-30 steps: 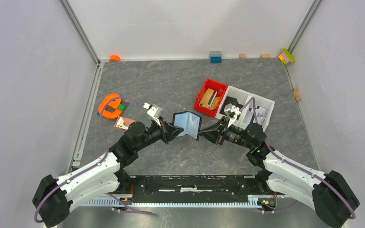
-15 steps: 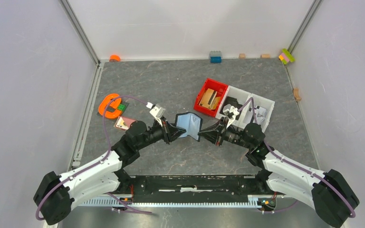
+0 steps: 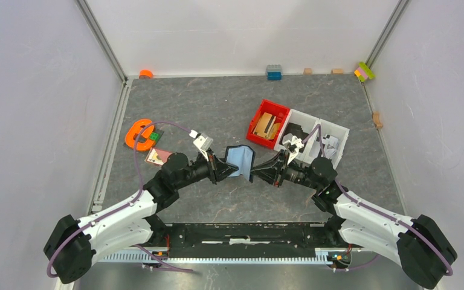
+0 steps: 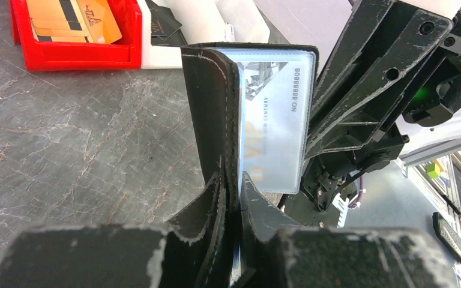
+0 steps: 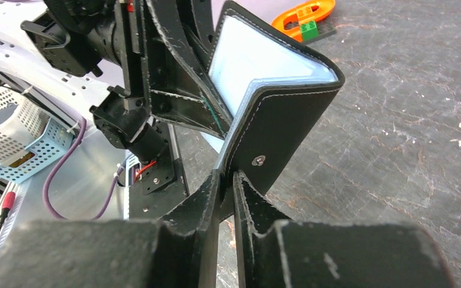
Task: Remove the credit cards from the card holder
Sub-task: Remove the credit card from the card holder.
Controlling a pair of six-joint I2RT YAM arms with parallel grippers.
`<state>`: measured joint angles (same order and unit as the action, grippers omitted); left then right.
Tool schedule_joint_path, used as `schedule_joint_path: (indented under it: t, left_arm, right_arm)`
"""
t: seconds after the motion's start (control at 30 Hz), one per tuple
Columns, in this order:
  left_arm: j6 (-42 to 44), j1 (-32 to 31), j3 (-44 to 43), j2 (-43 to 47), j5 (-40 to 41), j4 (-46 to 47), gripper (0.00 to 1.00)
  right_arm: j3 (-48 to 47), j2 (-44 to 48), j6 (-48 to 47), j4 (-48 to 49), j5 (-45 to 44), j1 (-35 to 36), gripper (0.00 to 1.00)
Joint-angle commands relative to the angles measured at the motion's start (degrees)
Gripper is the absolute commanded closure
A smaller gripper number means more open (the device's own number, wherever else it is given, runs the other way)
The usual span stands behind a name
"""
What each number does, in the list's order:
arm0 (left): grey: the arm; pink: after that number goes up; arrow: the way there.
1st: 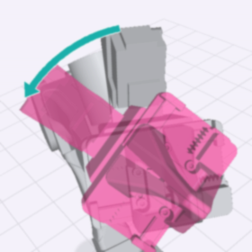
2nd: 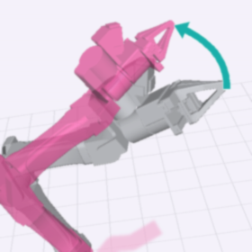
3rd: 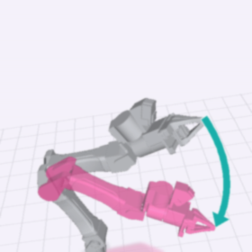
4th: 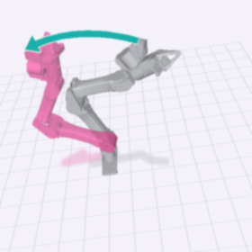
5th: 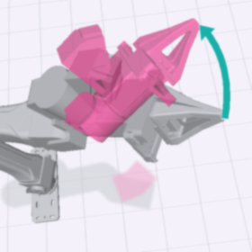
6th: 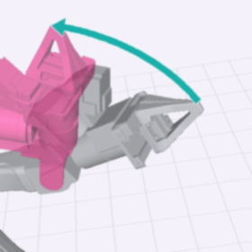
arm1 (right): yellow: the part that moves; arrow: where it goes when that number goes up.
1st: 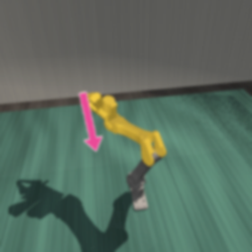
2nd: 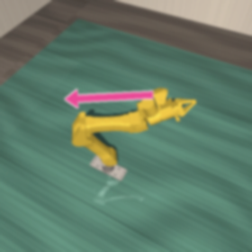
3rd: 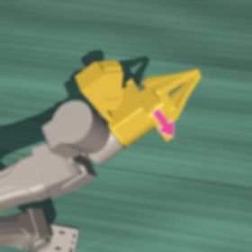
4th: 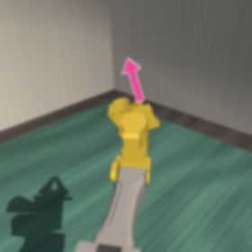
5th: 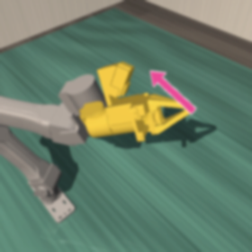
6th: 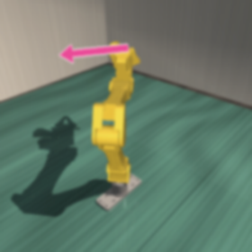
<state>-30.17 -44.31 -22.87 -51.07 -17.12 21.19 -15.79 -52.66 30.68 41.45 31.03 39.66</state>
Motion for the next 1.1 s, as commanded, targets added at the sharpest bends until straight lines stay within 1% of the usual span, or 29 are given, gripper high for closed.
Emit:
schedule_joint_path:
  t: [0.0, 0.07, 0.2, 0.23, 0.37, 0.53, 0.67, 0.8, 0.93, 1.07]
  left_arm:
    - [-1.67, 0.11, -2.38, 0.08, -2.59, 4.01, 0.98]
    - [-1.59, 0.11, -2.34, 0.26, -2.22, 4.01, 0.98]
    - [-1.56, 0.11, -2.35, 0.36, -2.12, 3.92, 0.98]
    - [-1.62, 0.11, -2.33, 0.28, -2.21, 3.95, 0.98]
    - [-1.64, 0.11, -2.43, 0.23, -1.61, 3.49, 0.98]
    - [-1.55, 0.11, -2.75, -0.21, -1.48, 2.97, 0.98]
    - [-1.51, 0.02, -3.40, -2.35, -4.72, 4.17, 0.98]
    - [-1.73, -0.06, -4.61, -4.85, -7.61, 4.51, 0.98]
    - [-2.10, -0.16, -4.72, -5.67, -8.36, 5.09, 0.98]
    - [-2.30, -0.22, -4.81, -6.07, -8.80, 5.44, 0.98]
  right_arm:
    - [-2.60, -0.43, -2.32, -3.86, -3.72, 0.25, 0.77]
    - [-2.81, -0.74, -2.44, -3.98, -3.82, 0.24, 0.75]
    - [-2.88, -1.16, -2.40, -3.84, -3.72, 0.24, 0.77]
    - [-2.88, -1.18, -2.46, -3.99, -3.74, 0.24, 0.76]
    - [-2.67, -0.93, -2.18, -3.43, -3.23, 0.25, 0.66]
    - [-1.40, 0.32, -1.35, 0.00, -1.46, 0.24, 0.63]
    - [-1.62, -0.21, -1.34, -0.12, -1.37, 0.32, 0.60]
    - [-2.00, -1.36, -1.15, -0.54, -1.36, 0.42, 0.53]
    - [-2.44, -2.23, -1.23, -0.98, -1.31, 0.51, 0.44]
    - [-2.78, -2.97, -1.39, -1.53, -1.36, 0.77, 0.41]
